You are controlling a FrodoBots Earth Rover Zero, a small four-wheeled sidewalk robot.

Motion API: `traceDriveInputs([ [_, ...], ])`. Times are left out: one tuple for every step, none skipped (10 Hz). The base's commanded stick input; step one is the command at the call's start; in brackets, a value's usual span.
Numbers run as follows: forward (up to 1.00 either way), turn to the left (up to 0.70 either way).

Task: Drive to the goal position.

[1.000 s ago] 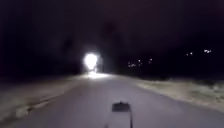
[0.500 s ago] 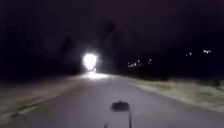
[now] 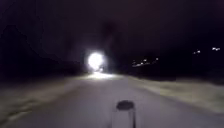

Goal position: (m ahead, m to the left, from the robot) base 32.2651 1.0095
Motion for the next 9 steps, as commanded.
traceDriveInputs([
  [0.70, 0.02],
  [0.70, 0.00],
  [0.70, 0.00],
  [0.70, 0.03],
  [0.70, 0.33],
  [0.70, 0.35],
  [0.70, 0.21],
  [0.70, 0.00],
  [0.70, 0.00],
])
